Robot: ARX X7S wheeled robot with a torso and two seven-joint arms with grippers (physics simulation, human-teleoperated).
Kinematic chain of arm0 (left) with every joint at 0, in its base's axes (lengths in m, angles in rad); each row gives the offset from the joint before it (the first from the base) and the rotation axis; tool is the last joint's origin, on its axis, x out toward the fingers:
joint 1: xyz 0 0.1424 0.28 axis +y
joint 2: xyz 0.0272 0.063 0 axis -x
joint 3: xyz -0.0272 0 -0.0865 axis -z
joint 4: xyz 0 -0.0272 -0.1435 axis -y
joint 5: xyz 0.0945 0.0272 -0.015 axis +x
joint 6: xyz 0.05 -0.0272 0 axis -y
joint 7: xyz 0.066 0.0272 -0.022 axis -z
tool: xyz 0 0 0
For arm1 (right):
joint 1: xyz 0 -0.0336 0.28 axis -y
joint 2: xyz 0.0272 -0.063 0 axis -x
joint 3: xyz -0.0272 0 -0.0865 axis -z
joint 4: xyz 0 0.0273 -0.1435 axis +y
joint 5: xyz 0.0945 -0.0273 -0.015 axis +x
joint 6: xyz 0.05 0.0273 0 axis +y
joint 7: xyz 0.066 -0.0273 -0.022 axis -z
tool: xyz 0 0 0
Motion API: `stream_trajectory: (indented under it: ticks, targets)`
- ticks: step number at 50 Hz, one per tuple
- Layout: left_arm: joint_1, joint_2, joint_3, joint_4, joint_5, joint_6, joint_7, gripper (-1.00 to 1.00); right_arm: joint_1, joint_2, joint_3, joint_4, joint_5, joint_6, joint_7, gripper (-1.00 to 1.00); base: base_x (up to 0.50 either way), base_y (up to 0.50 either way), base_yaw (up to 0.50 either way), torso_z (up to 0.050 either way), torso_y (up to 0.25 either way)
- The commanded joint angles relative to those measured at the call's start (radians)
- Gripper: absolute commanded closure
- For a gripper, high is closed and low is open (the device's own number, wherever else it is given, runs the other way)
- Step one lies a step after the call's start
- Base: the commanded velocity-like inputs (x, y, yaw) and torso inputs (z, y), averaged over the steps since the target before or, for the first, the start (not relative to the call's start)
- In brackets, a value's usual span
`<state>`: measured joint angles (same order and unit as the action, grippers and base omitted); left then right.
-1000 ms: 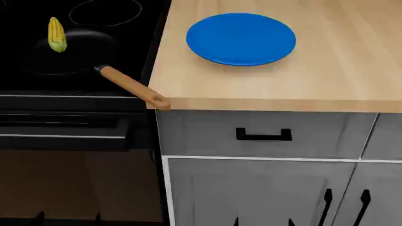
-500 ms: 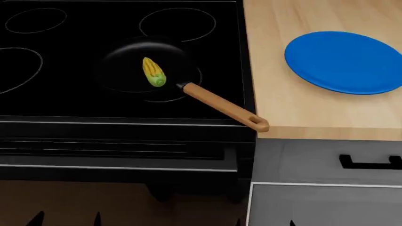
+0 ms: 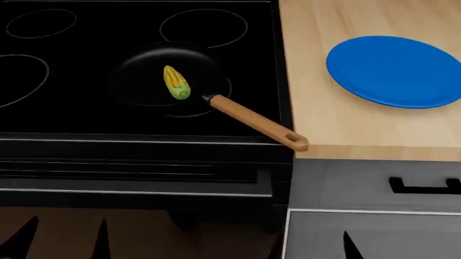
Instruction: Pick the corn from the pan and place it on the plate.
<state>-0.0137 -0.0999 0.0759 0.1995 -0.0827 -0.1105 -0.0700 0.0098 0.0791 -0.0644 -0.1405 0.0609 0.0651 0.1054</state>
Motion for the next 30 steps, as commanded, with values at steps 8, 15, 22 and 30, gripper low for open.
stream_trajectory:
  ticks: [8,15,22,30]
  targets:
    - [-0.4,-0.121,-0.075,0.584,0.028,-0.623,-0.028,-1.0,0.478,0.058,0.019,-0.707,-0.047,0.696,-0.018,-1.0,0.0,0.0,0.0,0.0,0.0]
    - [-0.812,-0.173,-0.082,0.766,-0.01,-1.054,-0.01,-1.0,0.892,0.079,0.012,-0.873,-0.029,1.121,-0.037,-1.0,0.0,0.0,0.0,0.0,0.0]
    - [-1.053,-0.146,-0.124,0.761,-0.041,-1.246,0.01,-1.0,1.163,0.027,0.018,-0.856,-0.003,1.371,-0.036,-1.0,0.0,0.0,0.0,0.0,0.0]
    - [-1.143,-0.161,-0.162,0.711,-0.036,-1.337,0.004,-1.0,1.244,0.006,0.046,-0.839,0.014,1.474,-0.046,-1.0,0.0,0.0,0.0,0.0,0.0]
